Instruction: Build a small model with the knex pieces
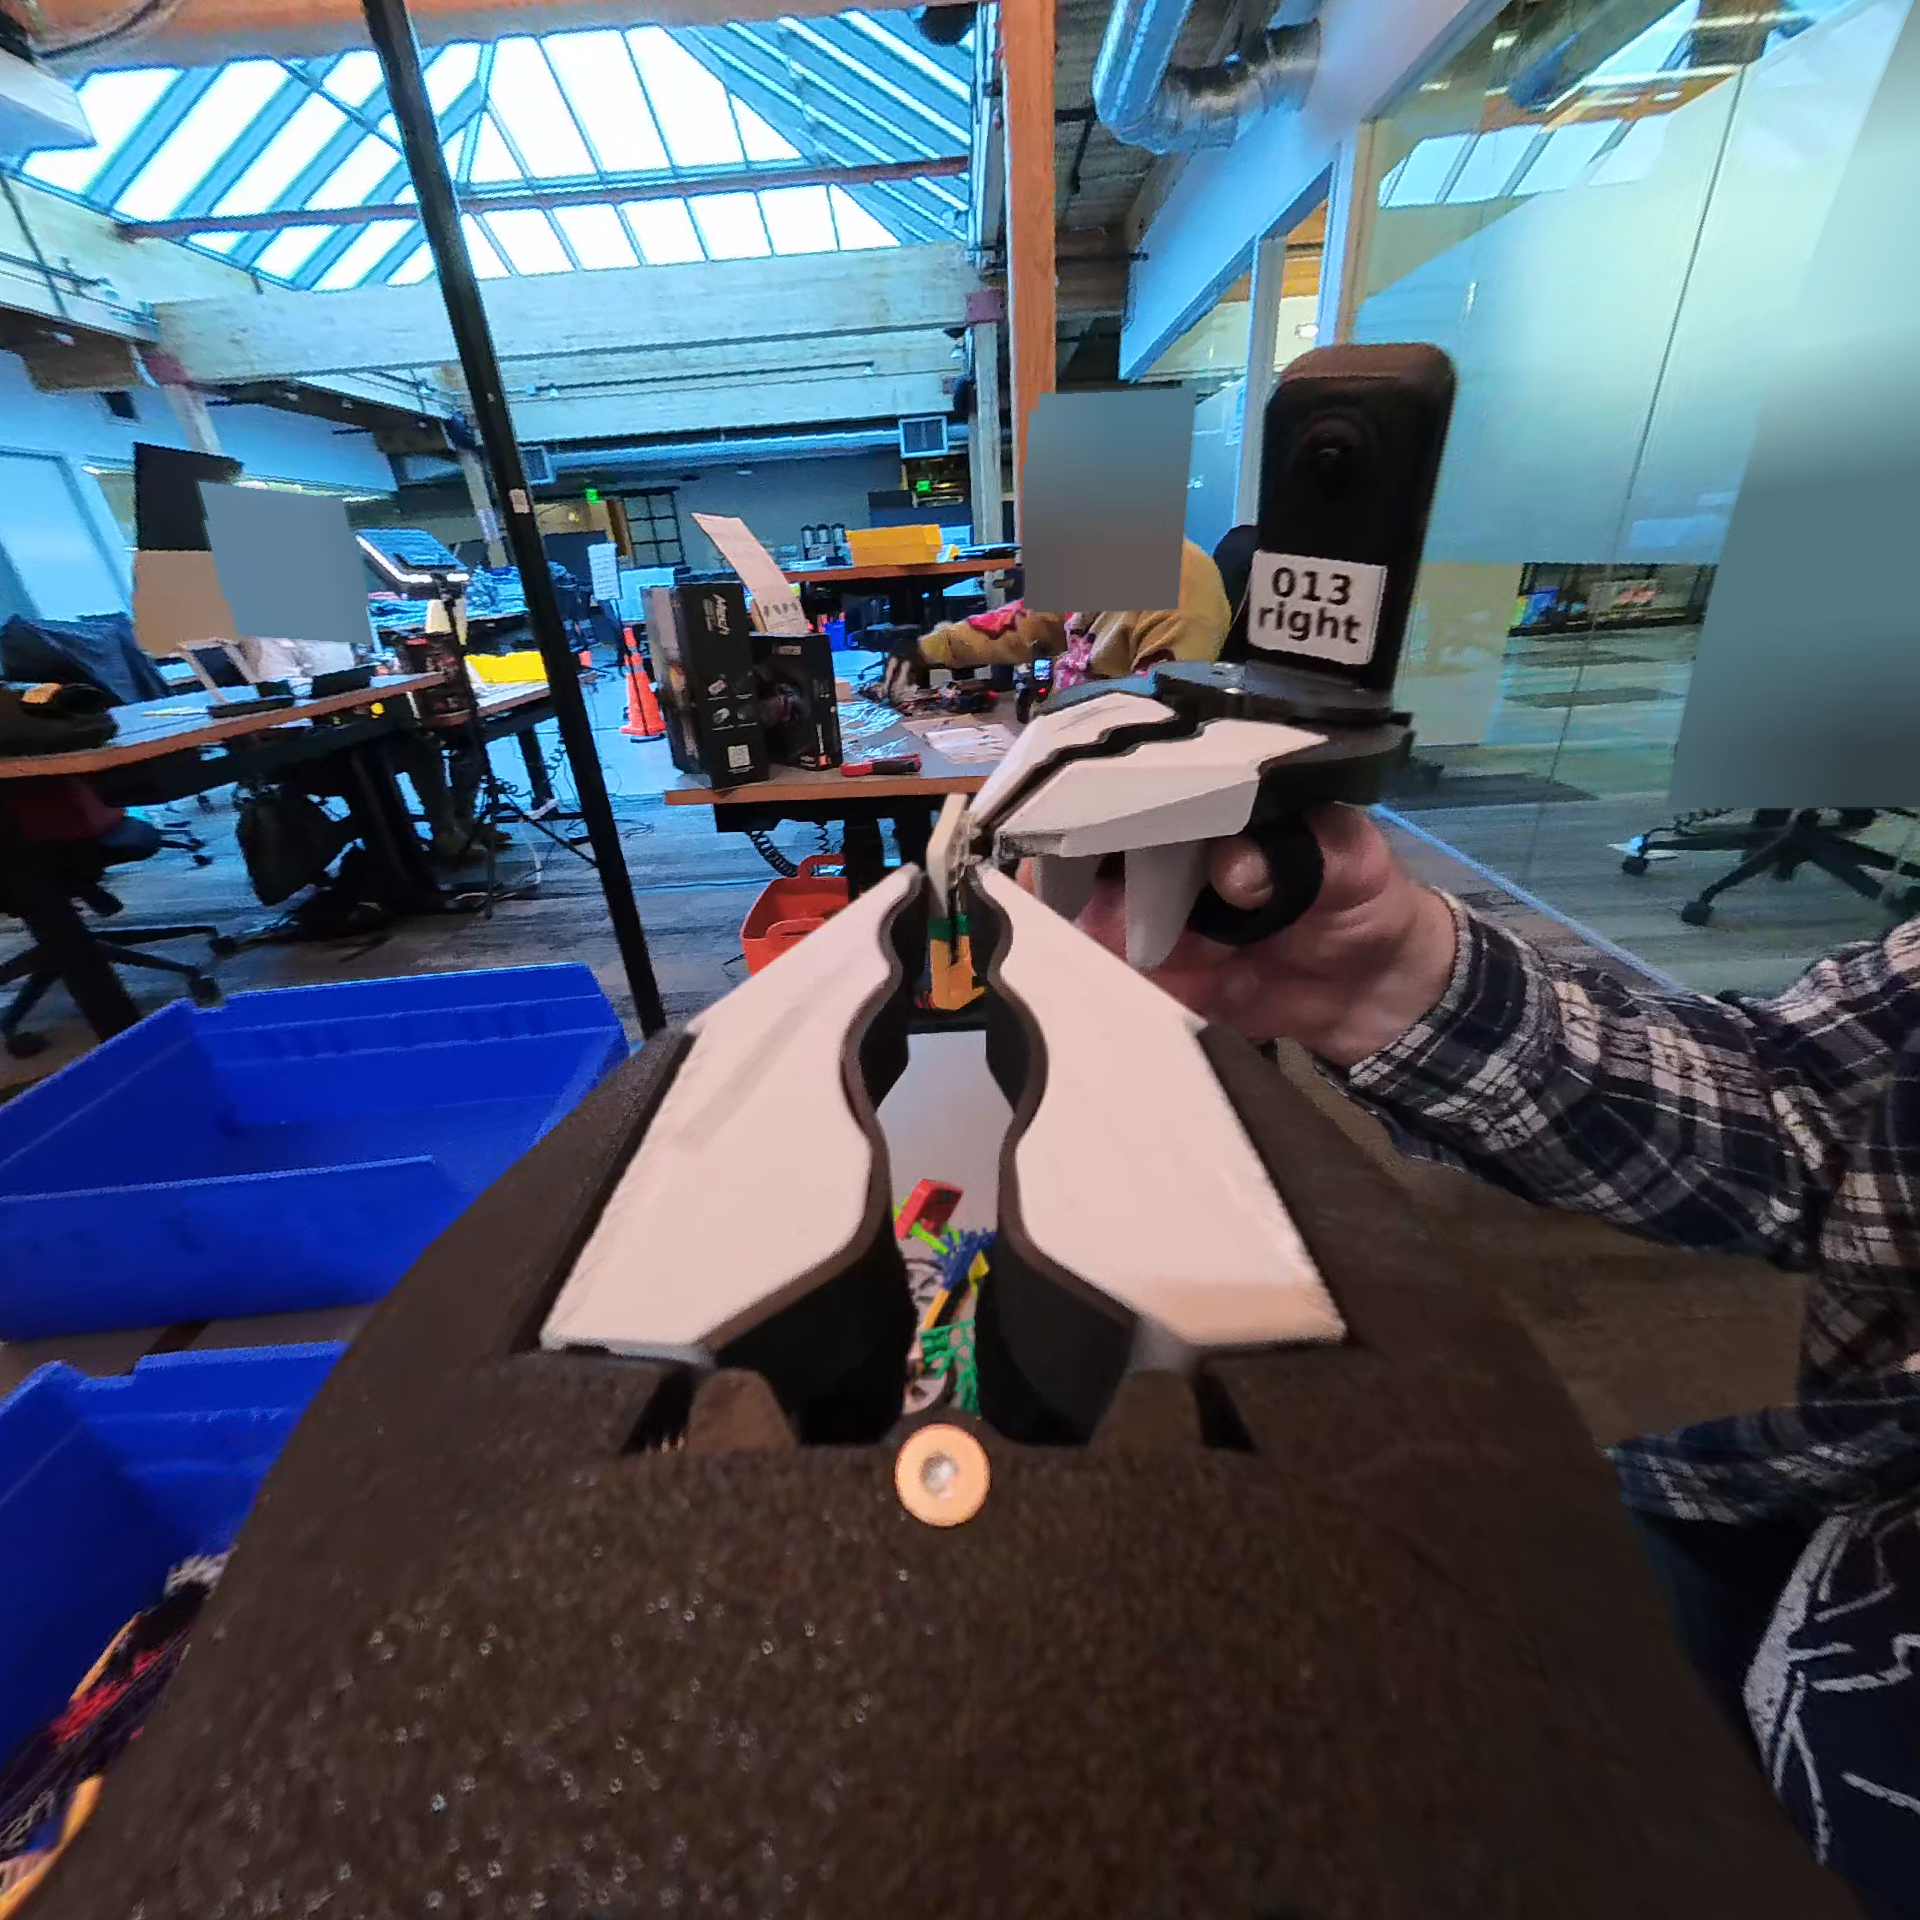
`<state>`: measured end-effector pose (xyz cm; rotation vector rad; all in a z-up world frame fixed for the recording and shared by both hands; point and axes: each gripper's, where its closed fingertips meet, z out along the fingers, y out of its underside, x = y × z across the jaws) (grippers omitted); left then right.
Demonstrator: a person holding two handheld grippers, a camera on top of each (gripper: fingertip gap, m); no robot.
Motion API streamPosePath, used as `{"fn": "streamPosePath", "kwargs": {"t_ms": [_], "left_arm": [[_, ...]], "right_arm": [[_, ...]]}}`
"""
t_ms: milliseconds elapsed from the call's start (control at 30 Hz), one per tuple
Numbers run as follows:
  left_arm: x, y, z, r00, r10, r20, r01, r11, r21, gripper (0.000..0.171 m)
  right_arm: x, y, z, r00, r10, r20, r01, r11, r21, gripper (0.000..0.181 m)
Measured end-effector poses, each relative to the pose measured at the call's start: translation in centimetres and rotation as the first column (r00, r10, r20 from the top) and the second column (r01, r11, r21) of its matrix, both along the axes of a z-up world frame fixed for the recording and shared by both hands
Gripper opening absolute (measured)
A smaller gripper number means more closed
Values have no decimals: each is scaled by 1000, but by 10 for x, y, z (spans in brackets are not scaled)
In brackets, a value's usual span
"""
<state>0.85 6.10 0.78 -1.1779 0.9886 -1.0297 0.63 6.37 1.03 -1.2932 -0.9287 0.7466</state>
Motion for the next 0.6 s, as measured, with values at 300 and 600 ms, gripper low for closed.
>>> {"fn": "streamPosePath", "kwargs": {"t_ms": [300,600], "left_arm": [[5,-6,1,999,-32,-14,32,999,12,2],[10,-12,0,994,-109,-29,109,994,-8,1]], "right_arm": [[5,-2,0,999,43,0,-43,999,-8,5],[8,-10,2,992,129,11,-129,992,-7,16]]}}
